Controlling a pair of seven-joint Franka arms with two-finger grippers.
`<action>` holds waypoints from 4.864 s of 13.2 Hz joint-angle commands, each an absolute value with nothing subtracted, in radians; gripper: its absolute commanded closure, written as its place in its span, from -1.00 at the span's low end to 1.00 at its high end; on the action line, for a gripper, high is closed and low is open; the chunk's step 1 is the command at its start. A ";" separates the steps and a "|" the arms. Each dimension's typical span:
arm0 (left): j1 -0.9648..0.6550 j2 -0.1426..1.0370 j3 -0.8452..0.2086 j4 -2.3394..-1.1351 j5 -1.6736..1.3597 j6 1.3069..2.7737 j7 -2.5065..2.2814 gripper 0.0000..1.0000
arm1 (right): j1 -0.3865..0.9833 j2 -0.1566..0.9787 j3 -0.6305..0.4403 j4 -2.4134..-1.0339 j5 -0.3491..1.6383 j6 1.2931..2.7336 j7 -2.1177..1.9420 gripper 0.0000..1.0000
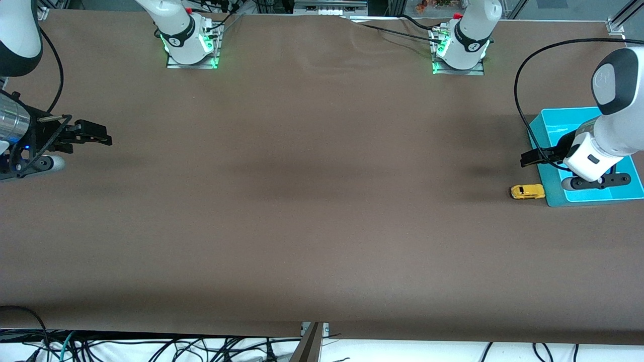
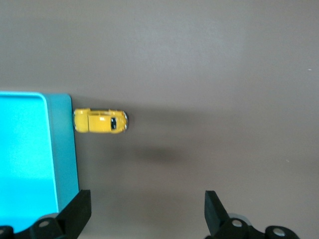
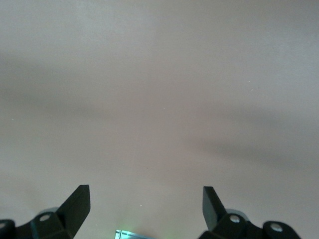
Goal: Wind and store yellow beetle car
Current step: 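Lower the left gripper onto the car while the right gripper withdraws, then lift the car with the left gripper and carry it over the bin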
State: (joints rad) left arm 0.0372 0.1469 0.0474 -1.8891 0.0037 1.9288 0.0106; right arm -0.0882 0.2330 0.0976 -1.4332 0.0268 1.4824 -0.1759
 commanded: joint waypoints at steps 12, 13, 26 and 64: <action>0.106 0.351 0.127 -2.106 0.031 2.439 1.397 -1.00 | -0.097 0.092 0.026 -1.499 -0.049 1.511 -0.146 -1.00; 0.107 0.368 0.127 -2.106 0.031 2.441 1.451 -1.00 | -0.097 0.087 0.026 -1.503 -0.049 1.502 -0.144 -1.00; 0.138 0.456 0.146 -2.128 -0.040 2.530 1.652 0.21 | -0.089 0.121 0.028 -1.491 -0.035 1.480 -0.118 -1.00; 0.488 0.330 0.199 -2.227 0.081 2.336 1.959 -0.42 | -0.089 0.129 0.028 -1.489 -0.035 1.488 -0.118 -1.00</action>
State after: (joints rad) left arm 0.4696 0.3101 0.1959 -2.2341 0.0575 2.3233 1.9541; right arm -0.0879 0.1331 0.0257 -1.4920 -0.0331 1.4888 -0.1033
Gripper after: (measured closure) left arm 0.586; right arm 0.000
